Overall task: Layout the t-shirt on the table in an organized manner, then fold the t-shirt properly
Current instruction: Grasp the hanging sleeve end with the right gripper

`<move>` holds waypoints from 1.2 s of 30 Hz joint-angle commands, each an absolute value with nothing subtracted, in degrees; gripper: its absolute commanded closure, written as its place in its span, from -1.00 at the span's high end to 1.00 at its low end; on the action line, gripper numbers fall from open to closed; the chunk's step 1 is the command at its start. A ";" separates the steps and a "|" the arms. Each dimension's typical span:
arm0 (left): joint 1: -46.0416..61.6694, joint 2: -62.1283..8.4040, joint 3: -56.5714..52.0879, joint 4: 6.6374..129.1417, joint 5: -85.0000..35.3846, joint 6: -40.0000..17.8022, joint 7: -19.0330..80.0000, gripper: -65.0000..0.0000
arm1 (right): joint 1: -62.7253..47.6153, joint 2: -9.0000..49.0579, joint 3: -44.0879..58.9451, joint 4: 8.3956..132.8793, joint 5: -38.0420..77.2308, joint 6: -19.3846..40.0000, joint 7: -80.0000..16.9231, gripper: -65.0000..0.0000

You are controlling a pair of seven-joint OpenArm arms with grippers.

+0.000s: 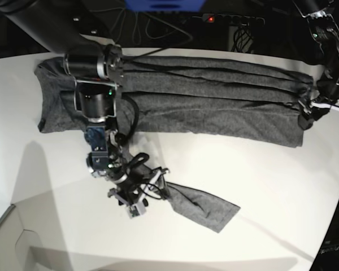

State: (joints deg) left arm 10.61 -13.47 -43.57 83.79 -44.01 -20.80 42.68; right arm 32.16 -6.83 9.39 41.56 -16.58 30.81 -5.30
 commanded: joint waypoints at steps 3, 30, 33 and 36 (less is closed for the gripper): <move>10.24 -14.55 -44.00 84.97 -44.88 -21.14 41.71 0.61 | 33.36 -5.49 7.96 42.33 -15.69 27.38 -4.09 0.31; 9.98 -14.64 -43.91 84.97 -44.62 -21.14 41.80 0.61 | 32.84 -4.79 7.69 36.35 -15.69 27.30 0.48 -1.00; 9.89 -14.64 -43.91 84.97 -44.62 -21.14 41.80 0.61 | 32.84 -4.79 7.69 36.44 -15.69 27.30 0.48 -1.00; 9.80 -14.64 -43.91 84.97 -44.62 -21.14 41.80 0.61 | 32.22 -5.05 7.78 39.60 -15.69 27.30 0.31 -1.00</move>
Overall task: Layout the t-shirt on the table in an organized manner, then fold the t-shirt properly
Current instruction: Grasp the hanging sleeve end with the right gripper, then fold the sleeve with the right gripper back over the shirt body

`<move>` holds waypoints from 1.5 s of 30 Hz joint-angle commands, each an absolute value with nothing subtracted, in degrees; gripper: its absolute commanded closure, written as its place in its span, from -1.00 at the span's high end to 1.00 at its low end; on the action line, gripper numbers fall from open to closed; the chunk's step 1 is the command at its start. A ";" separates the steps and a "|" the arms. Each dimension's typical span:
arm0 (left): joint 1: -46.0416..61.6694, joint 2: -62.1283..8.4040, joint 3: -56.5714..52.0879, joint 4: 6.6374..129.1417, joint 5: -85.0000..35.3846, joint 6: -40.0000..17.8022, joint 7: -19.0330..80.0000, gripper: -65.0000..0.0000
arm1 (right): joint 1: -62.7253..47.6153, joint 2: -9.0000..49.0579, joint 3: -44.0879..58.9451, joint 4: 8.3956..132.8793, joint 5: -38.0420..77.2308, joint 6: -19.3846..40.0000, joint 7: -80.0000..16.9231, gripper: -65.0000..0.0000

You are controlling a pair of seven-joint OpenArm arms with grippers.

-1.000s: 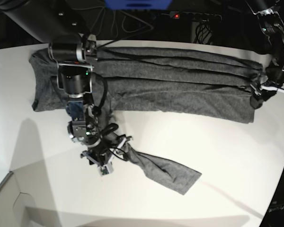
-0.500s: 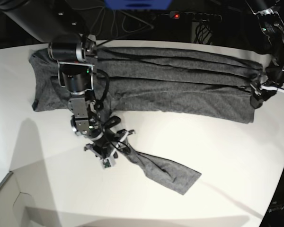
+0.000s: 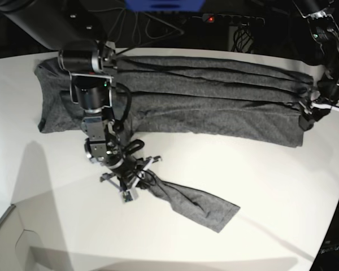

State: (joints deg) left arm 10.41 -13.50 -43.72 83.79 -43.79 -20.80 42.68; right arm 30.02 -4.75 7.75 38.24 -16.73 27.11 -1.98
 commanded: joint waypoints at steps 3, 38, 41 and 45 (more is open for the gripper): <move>9.80 -14.64 -43.91 84.97 -44.62 -21.14 41.80 0.61 | 28.79 -6.99 7.52 46.99 -15.69 27.30 0.22 -1.00; 8.48 -14.73 -44.00 87.25 -45.14 -21.14 41.71 0.62 | -13.76 -8.31 -29.67 101.05 -15.78 27.30 -14.29 -1.00; 7.69 -14.73 -43.91 88.75 -45.14 -21.14 41.80 0.62 | -13.76 -8.22 -29.67 100.44 -15.78 27.30 -14.37 -1.00; 6.81 -14.73 -43.91 89.01 -45.14 -21.14 41.89 0.62 | -13.85 -8.04 -29.49 99.65 -15.78 27.30 -14.37 -0.88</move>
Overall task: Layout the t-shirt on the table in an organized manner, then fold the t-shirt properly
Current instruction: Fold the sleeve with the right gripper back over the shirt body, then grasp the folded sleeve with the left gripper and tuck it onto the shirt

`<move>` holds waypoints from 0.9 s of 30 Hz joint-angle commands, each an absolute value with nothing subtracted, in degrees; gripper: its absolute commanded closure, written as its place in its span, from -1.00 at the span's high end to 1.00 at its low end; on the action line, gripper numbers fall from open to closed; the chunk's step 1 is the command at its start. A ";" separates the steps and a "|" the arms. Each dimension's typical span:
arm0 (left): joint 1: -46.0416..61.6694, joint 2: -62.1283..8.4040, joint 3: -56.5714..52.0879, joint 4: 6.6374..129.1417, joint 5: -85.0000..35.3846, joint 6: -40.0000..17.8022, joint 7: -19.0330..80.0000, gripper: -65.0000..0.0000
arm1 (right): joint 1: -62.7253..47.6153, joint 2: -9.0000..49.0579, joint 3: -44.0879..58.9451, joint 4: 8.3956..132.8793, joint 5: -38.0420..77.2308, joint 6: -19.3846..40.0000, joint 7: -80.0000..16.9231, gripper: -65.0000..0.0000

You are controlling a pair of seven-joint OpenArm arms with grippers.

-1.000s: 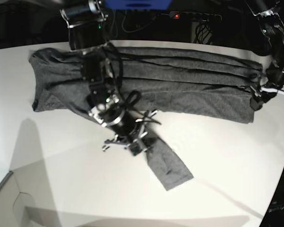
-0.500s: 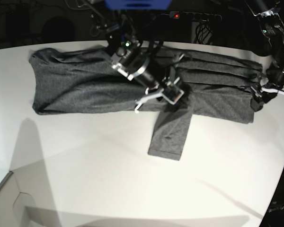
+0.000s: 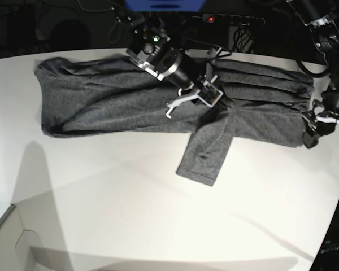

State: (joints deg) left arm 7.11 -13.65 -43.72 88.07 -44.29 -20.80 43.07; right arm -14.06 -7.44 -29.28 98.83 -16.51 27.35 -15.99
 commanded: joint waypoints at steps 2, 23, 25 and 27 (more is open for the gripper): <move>6.64 -14.73 -43.74 88.92 -45.14 -21.14 41.89 0.62 | -15.08 -7.43 -29.58 100.00 -15.87 27.30 -14.37 -0.65; -17.80 -6.99 -6.02 77.85 -31.87 -14.64 41.36 0.62 | -22.20 -2.42 1.54 113.01 -15.52 27.47 -14.29 -0.01; -19.38 -5.23 -2.24 75.82 -28.26 -13.41 41.36 0.62 | -22.29 -2.42 3.30 113.10 -15.43 27.47 -14.29 -0.01; -20.53 -3.21 1.63 74.07 -24.84 -12.26 41.36 0.62 | -22.37 -2.42 4.70 113.19 -15.43 27.47 -14.37 -0.01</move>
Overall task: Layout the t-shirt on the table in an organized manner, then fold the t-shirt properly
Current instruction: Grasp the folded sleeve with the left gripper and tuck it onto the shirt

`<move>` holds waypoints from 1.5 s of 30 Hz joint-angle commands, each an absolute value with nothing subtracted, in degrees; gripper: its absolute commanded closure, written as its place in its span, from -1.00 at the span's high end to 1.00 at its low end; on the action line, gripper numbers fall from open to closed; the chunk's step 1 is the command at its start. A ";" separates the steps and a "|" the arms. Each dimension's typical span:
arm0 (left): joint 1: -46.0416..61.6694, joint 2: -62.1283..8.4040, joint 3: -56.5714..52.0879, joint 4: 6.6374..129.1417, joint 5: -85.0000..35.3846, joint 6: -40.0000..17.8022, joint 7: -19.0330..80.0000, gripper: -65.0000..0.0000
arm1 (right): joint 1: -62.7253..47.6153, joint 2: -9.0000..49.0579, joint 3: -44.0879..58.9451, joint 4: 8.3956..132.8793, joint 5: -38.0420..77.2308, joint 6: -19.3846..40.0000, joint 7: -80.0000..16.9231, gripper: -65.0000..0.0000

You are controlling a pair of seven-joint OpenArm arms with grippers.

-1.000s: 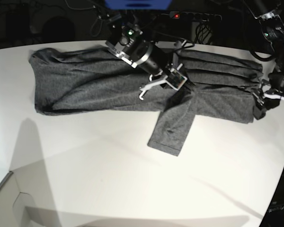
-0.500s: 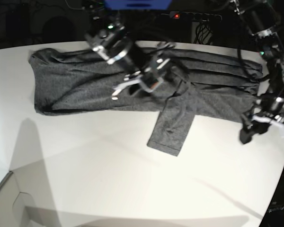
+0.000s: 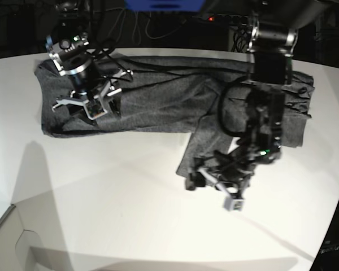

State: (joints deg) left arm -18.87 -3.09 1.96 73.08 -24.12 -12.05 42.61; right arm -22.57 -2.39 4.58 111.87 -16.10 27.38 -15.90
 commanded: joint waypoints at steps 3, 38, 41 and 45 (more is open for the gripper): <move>-21.85 -0.22 6.99 71.34 -18.95 -10.77 41.27 0.62 | -22.37 -2.59 6.73 113.10 -15.43 27.47 -14.37 -0.01; -24.40 4.35 0.13 46.81 -1.71 -9.45 31.34 -1.00 | -22.29 -5.32 11.65 112.75 -15.43 27.47 -14.37 -0.01; -24.22 3.65 -2.77 47.25 -1.98 -9.45 31.34 -0.97 | -22.29 -5.32 11.65 112.75 -15.43 27.47 -14.37 -0.01; -24.04 3.21 -7.25 50.42 -2.07 -9.98 31.43 -1.00 | -22.20 -5.32 11.65 112.66 -15.43 27.47 -14.37 -0.01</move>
